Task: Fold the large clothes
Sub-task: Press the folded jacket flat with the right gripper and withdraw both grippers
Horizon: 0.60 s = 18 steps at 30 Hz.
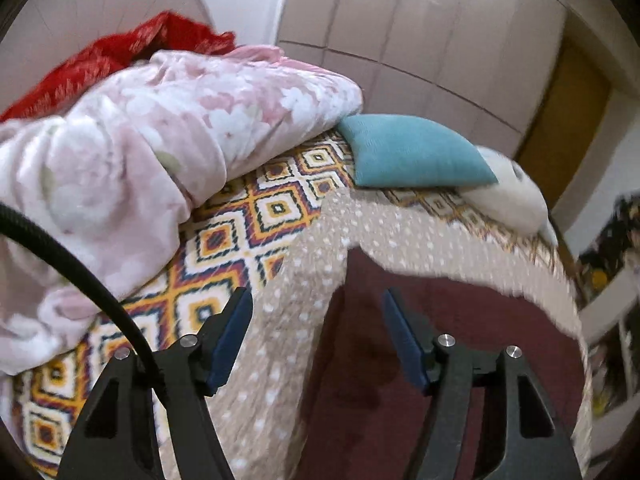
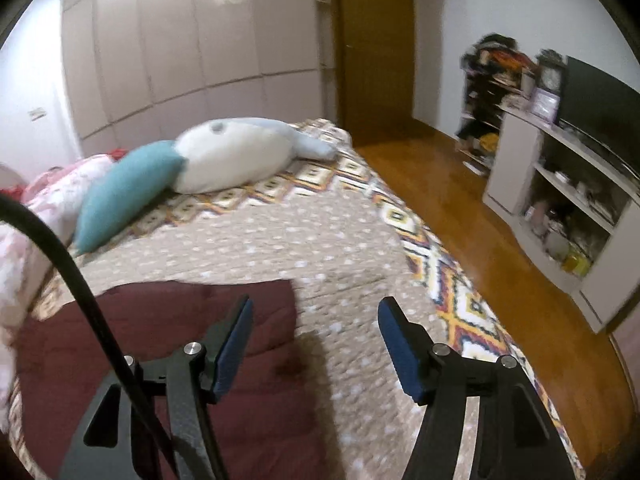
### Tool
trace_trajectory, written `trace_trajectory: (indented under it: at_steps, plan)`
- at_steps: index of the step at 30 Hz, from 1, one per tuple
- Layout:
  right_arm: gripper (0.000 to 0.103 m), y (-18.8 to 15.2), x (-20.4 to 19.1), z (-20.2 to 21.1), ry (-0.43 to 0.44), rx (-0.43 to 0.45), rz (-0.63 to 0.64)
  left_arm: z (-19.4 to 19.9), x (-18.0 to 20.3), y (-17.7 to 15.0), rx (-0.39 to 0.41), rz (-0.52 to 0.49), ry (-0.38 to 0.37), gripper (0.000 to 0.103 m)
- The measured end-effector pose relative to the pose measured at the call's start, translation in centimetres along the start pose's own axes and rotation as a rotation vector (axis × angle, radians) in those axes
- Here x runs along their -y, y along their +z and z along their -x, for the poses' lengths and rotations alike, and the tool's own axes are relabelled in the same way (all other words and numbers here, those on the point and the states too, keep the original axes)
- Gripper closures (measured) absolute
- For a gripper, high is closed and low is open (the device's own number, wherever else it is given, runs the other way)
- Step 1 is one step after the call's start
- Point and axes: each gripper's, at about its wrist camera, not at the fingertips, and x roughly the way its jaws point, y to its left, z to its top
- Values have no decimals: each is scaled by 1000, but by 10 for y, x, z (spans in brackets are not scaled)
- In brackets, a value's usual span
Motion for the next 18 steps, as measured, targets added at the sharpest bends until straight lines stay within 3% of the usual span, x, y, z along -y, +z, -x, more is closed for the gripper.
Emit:
trace_trajectory:
  at_steps: [3,4,5,7,9,12,14,16,18]
  plan:
    - [35,-18,-28,25,107,-7,51,23,16,-37,-28,-86,-12,35]
    - [42,-26,-41,34,162,-22,78,27,18,-47,-39,-96,-21,34]
    - [58,-36,-54,41,218,-38,106,32,22,-65,-58,-102,-39,33]
    - [73,-56,-83,51,356,-99,157,35,23,-89,-79,-92,-76,33]
    - [74,-79,-106,59,496,-148,160,33,24,-118,-99,-97,-86,33]
    - [74,-111,-136,57,633,-213,189,18,22,-146,-114,-134,-30,33]
    - [74,-129,-152,42,646,-247,210,-1,15,-156,-148,-130,11,33]
    - [74,-145,-163,20,635,-301,219,-14,3,-160,-173,-74,-29,32]
    - [74,-159,-168,-9,555,-333,221,-19,-6,-160,-188,-26,-58,30]
